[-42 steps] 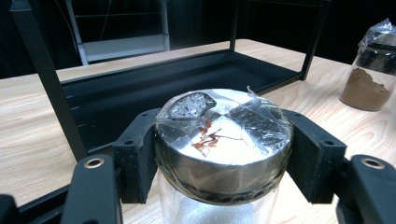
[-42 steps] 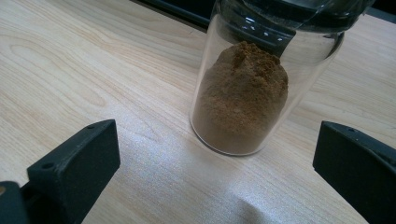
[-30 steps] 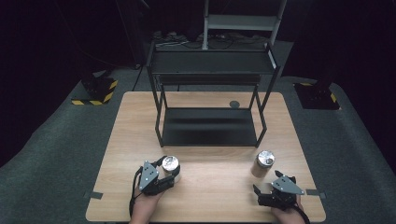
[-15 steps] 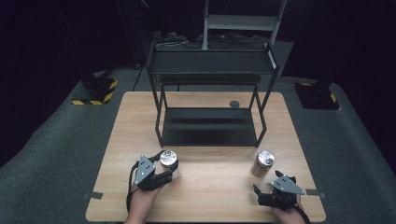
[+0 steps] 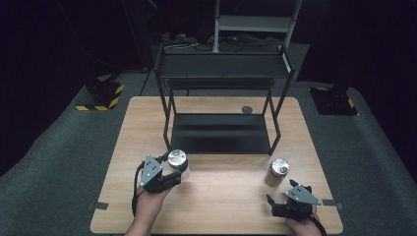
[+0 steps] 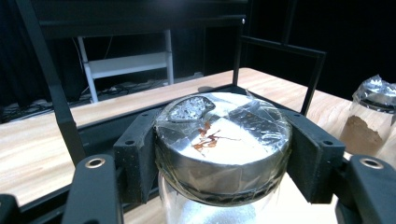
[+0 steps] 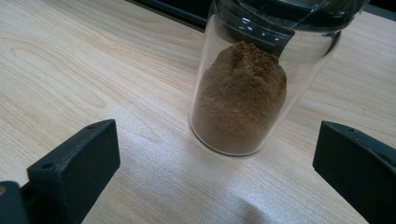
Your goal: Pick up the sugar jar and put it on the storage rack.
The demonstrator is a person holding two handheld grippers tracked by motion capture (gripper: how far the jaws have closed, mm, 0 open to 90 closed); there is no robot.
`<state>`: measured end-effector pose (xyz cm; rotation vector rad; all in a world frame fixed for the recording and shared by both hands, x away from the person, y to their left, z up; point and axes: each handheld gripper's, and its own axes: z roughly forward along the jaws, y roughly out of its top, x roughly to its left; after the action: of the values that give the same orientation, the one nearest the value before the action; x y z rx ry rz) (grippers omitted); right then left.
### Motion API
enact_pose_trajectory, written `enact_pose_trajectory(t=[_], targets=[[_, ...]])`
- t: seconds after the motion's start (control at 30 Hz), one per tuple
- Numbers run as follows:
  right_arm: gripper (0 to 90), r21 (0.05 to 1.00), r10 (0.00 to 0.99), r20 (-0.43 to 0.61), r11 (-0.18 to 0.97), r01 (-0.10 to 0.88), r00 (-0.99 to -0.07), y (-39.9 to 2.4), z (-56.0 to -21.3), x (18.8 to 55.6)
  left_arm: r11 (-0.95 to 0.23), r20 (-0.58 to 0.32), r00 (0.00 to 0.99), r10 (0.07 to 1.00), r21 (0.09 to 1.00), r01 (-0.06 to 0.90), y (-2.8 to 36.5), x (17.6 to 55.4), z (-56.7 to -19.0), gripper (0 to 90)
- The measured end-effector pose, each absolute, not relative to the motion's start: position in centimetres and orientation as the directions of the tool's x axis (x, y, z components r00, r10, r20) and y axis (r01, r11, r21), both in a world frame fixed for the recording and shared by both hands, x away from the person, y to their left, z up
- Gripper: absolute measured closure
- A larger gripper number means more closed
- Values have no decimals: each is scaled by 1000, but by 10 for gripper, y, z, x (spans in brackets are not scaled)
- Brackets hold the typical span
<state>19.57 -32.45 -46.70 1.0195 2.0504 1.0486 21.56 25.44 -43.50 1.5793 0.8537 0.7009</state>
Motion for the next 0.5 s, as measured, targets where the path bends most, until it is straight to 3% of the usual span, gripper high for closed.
enact_pose_trajectory(t=[0.5], targets=[[0,839,841,-188,406,362,-508,-319,-466,196,-83,8,558,830,990,110,254,223,-414,344]])
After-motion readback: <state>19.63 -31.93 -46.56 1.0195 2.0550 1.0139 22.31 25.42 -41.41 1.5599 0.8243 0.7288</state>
